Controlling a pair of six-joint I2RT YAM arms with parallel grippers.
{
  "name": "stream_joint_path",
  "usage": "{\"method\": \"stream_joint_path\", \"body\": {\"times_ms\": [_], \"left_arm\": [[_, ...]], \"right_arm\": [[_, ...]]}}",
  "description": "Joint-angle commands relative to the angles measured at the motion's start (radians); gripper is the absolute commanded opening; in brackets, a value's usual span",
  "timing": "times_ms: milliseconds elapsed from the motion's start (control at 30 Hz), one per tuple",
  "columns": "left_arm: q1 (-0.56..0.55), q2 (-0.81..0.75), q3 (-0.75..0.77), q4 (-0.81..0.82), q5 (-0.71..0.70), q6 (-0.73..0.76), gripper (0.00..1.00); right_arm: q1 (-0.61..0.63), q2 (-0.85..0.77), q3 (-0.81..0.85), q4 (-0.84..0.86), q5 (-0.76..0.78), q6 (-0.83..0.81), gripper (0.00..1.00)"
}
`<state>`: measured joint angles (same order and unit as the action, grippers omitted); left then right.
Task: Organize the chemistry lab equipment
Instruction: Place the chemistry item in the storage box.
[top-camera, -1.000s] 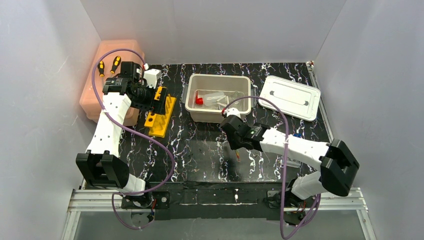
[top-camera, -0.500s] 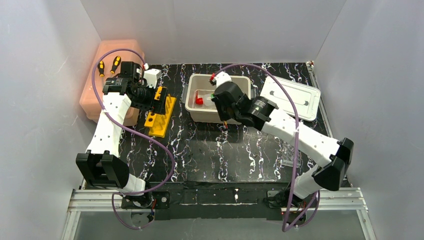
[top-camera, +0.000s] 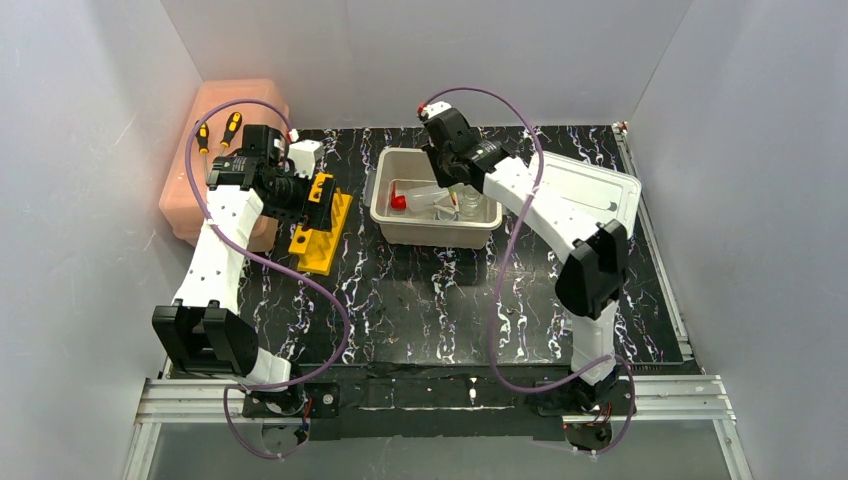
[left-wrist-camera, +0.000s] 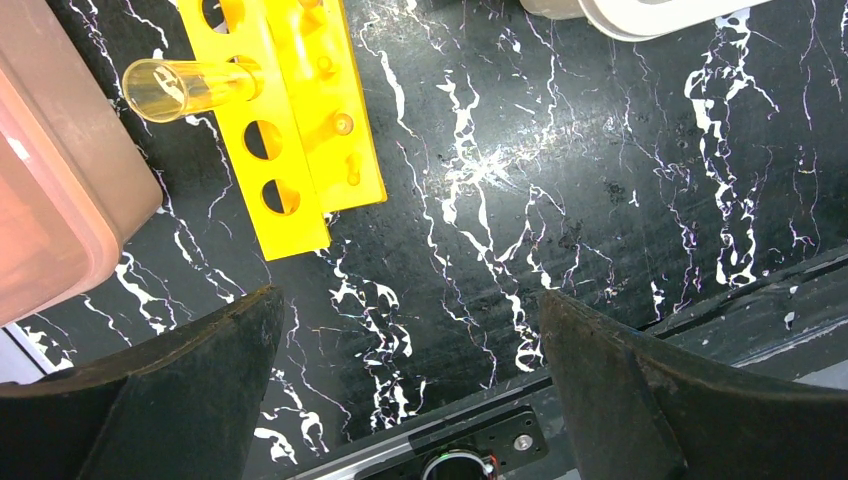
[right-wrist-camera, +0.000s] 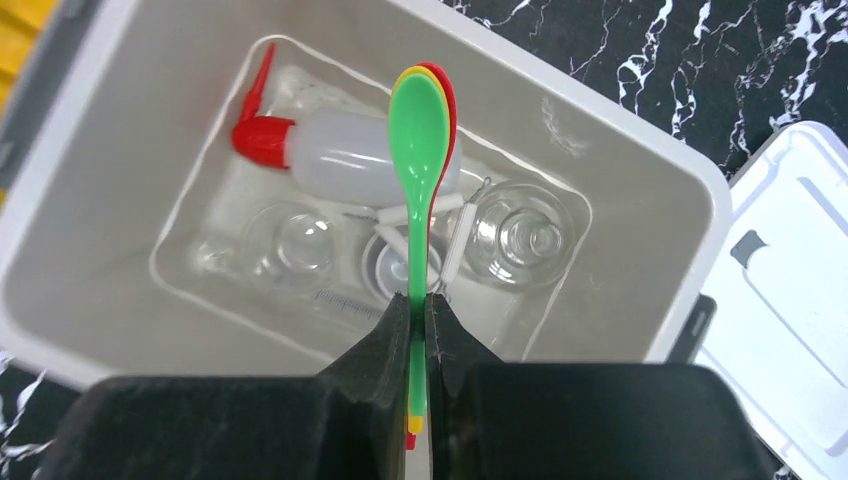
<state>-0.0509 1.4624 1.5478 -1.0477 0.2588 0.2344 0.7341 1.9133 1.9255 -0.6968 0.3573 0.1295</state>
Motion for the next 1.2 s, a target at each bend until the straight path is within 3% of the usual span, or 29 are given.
{"method": "stream_joint_path", "body": {"times_ms": [0,233,433,633,800,933,1167], "left_arm": [[0.004,-0.041,-0.002,-0.019,0.017,0.015,0.99],[0.005,-0.041,-0.004,-0.018,0.018,0.019,0.99],[0.005,-0.031,0.002,-0.020,0.033,0.018,0.99],[0.004,-0.020,0.012,-0.020,0.033,0.019,0.99],[0.005,-0.021,0.016,-0.023,0.033,0.021,0.99],[0.005,-0.023,0.017,-0.026,0.033,0.025,0.99],[0.005,-0.022,0.017,-0.025,0.042,0.026,0.99]], "right_arm": [[-0.035,0.097,0.083,0.031,-0.034,-0.037,0.08],[-0.045,0.169,0.049,0.055,-0.054,-0.029,0.11],[-0.066,0.182,0.052,0.057,-0.080,-0.008,0.42],[-0.091,0.164,0.129,0.026,-0.097,0.003,0.63],[-0.147,0.109,0.187,0.013,-0.095,0.038,0.64],[-0.237,0.061,0.195,-0.008,-0.047,0.079,0.70],[-0.456,-0.046,-0.002,0.004,0.051,0.183,0.75]]}}
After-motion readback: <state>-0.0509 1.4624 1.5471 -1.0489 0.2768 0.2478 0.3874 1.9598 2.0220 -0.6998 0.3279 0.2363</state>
